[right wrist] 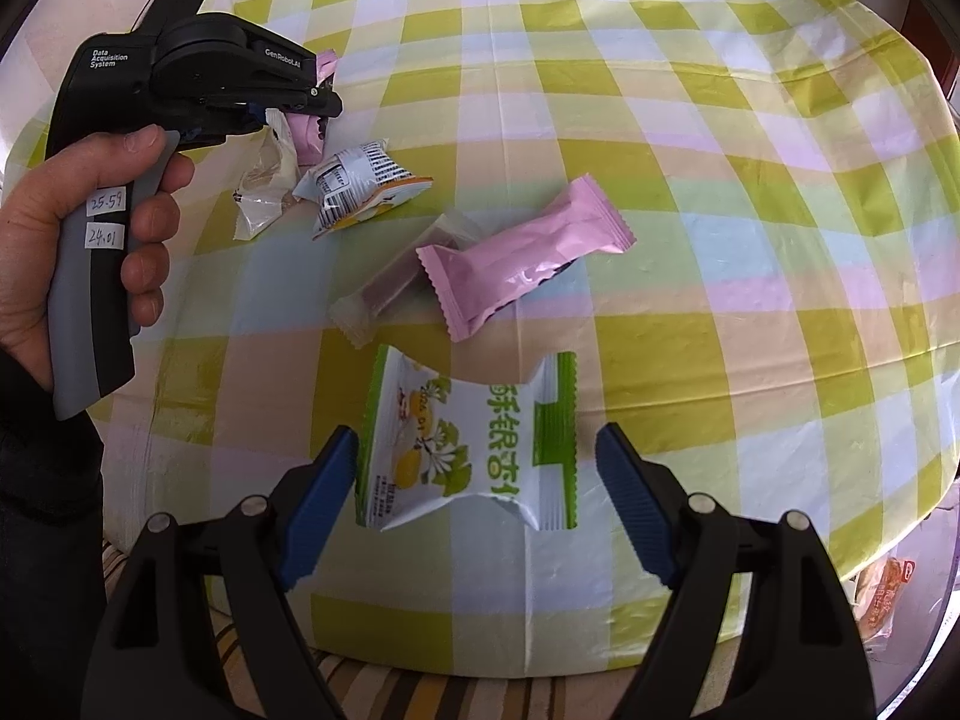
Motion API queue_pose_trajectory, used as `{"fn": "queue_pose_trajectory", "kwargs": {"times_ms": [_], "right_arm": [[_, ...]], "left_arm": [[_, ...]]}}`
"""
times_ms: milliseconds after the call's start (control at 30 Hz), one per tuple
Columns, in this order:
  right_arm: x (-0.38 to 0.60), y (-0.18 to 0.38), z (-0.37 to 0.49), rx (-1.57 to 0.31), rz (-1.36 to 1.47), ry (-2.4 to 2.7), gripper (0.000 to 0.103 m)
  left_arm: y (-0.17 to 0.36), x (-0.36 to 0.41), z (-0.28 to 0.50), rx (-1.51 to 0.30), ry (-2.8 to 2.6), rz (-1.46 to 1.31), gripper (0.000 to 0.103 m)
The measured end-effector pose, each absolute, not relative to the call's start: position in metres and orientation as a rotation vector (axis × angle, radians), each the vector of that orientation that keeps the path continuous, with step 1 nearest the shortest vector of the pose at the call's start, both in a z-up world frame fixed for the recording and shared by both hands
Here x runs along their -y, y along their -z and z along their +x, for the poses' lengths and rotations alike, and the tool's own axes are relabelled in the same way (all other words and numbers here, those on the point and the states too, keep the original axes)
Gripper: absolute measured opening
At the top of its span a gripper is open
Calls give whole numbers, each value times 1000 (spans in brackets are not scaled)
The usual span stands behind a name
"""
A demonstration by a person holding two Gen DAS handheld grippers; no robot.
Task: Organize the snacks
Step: 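Grasp the pink wrapped bar with the left tool while the right tool grasps the green-printed white bag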
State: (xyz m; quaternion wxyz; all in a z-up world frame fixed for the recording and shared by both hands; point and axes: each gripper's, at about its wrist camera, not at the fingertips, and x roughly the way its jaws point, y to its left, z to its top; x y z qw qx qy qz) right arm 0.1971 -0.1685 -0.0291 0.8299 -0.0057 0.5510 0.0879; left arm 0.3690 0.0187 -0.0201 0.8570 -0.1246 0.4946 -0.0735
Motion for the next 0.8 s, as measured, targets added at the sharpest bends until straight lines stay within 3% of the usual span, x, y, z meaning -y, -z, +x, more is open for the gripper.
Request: {"fn": "queue_pose_trajectory", "kwargs": {"times_ms": [33, 67, 233, 467, 800], "right_arm": [[169, 30, 197, -1169, -10, -187, 78], [168, 30, 197, -1168, -8, -189, 68], [169, 30, 197, -1164, -7, -189, 66], [171, 25, 193, -1134, -2, -189, 54], [177, 15, 189, -1098, 1, -195, 52]], "left_arm": [[18, -20, 368, -1030, 159, -275, 16], [17, -21, 367, -1020, 158, -278, 16], [5, -25, 362, -967, 147, -297, 16], [-14, -38, 349, -905, 121, -326, 16], [-42, -43, 326, -829, 103, -327, 15]]}}
